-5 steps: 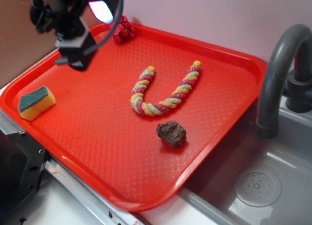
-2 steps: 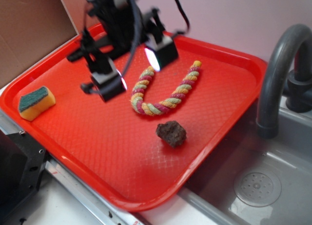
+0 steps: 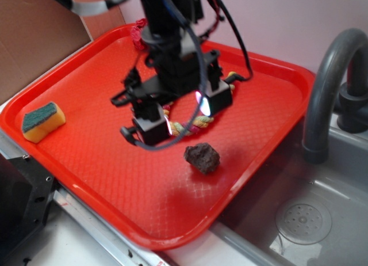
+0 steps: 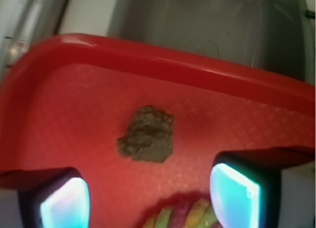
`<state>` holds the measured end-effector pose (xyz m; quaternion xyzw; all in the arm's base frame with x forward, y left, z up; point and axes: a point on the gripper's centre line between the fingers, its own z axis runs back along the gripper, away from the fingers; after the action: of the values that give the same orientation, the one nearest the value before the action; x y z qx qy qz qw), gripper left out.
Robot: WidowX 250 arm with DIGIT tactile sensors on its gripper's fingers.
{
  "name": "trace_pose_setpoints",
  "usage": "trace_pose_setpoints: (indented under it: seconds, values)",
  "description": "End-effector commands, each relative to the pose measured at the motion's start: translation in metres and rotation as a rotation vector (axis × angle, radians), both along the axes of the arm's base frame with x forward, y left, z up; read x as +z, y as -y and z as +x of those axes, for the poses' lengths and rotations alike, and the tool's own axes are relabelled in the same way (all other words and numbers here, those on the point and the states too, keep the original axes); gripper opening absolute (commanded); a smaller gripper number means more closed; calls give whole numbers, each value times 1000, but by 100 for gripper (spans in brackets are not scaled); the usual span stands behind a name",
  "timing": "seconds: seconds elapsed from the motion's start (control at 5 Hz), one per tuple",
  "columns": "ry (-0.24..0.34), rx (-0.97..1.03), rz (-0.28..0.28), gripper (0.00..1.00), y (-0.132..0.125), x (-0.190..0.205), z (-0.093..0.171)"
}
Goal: Grab the rock.
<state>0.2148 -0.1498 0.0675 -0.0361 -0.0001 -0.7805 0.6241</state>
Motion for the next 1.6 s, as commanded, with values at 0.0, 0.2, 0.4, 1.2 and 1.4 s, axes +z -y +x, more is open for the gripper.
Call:
trace_pose_setpoints:
  seconds: [0.0,0.2,0.4,1.2,1.4]
  values:
    - [35,25,82,100,19,-11,-9]
    - [20,9,97,100,19,-19,-12]
    - [4,16,125,100,18,-27,-19]
    - [18,64,218,0,17,-50,-21]
    - [17,99,239,0,18,-52,-20]
